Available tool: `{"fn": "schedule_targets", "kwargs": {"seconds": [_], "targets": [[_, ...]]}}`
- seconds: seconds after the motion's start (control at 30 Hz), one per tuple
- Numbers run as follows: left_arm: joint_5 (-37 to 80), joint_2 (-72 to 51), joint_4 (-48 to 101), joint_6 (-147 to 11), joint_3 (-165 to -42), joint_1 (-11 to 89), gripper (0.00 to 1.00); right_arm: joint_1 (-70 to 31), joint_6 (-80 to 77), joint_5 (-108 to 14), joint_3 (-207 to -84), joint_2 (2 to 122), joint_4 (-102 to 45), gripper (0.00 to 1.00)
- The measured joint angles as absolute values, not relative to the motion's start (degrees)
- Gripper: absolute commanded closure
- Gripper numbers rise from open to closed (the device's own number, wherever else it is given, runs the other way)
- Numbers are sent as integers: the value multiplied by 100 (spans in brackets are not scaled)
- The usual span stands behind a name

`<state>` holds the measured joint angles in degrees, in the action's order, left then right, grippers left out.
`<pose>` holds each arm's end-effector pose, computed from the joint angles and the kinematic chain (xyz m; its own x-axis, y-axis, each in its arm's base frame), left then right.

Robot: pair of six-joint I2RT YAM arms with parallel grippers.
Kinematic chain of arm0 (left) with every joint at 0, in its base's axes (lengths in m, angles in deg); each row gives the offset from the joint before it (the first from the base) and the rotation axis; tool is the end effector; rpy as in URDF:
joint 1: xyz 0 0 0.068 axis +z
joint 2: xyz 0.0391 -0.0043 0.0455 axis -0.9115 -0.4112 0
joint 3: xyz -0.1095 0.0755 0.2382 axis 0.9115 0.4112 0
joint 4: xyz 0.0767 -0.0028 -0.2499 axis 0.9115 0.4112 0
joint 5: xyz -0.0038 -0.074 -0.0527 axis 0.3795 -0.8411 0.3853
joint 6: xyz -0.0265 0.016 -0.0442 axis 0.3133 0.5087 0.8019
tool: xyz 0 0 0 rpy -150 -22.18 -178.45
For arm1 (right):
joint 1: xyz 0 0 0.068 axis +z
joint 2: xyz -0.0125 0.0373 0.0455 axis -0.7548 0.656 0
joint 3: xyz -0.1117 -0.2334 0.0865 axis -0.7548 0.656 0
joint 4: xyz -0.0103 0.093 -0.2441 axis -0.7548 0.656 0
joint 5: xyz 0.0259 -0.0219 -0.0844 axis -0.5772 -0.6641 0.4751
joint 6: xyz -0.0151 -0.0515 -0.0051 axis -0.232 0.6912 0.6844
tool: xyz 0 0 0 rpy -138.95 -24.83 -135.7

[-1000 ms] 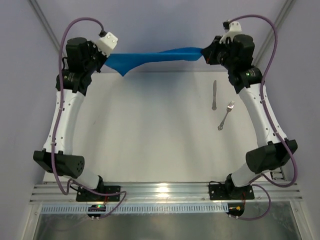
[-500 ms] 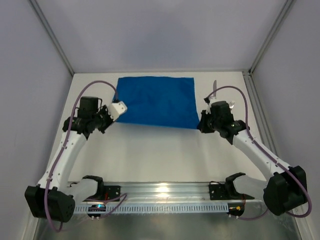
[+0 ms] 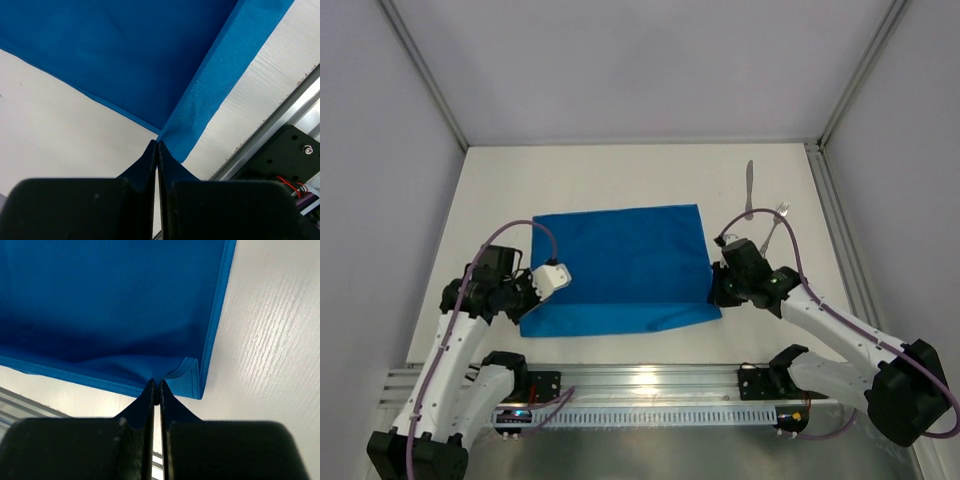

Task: Fold the napkin into a case and place the utensils inside
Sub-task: Fold and flatten the napkin at the center of the board.

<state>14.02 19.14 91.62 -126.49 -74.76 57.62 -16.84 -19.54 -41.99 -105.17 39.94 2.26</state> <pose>0.1244 -0.0274 0.2540 -0.4287 0.7739 -0.4660 0.8268 0.5441 0.1429 0.1638 0.1052 0.2051 -0.8671 -0.0461 -0.4961 -0.2100 0.9368 0.2800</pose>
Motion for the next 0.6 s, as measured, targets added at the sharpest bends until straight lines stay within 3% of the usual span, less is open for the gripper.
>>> {"fn": "schedule_targets", "kwargs": {"seconds": [0.17,0.6], "targets": [[1601,1591,8732,-12371,-7543,5771,100,-1702,-1939,-3989,-10954,4390,255,96],[2556,-1670,6482,-11650,-8909,5810,100,-2740,-1290,-4122,-13597,7749,-259,96]]}}
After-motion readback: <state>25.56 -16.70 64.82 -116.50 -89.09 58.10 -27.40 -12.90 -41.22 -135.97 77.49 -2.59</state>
